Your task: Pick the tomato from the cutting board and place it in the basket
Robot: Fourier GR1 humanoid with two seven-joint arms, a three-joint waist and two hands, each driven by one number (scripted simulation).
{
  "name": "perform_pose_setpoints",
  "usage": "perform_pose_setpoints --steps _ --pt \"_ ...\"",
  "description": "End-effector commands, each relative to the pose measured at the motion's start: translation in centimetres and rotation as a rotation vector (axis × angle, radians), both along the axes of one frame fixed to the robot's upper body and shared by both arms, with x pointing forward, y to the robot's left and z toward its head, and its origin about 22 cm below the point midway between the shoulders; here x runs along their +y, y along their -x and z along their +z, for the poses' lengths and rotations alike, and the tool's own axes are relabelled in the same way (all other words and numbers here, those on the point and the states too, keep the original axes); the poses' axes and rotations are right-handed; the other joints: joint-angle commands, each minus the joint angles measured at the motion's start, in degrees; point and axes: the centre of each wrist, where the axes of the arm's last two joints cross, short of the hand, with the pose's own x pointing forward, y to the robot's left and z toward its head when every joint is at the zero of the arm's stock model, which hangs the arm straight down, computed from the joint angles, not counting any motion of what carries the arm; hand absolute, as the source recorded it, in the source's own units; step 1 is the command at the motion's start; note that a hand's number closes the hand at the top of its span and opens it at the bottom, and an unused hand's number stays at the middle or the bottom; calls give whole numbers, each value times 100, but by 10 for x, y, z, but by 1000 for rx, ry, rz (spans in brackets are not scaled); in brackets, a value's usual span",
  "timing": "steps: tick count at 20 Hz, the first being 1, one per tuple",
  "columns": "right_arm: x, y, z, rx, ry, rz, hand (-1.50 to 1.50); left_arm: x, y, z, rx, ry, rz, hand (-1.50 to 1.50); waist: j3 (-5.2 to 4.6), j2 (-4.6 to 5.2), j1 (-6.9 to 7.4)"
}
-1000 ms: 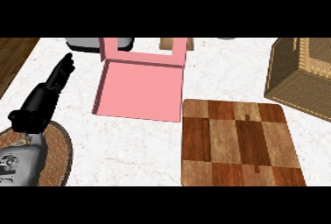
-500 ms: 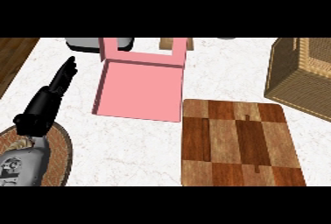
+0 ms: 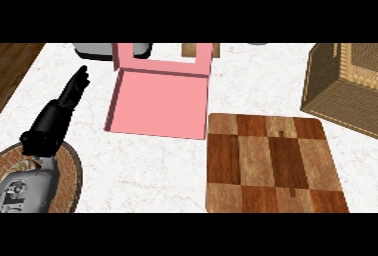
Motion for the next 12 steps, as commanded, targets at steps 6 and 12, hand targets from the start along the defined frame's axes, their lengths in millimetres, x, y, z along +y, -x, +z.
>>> perform_pose_setpoints --steps 6,12 --pt "-19 13 3 -229 -410 -94 -150 8 0 2 4 3 10 0 7 -5 -9" --pt "-47 40 -1 -420 -578 -355 -150 2 3 7 -19 0 -6 0 25 58 88"
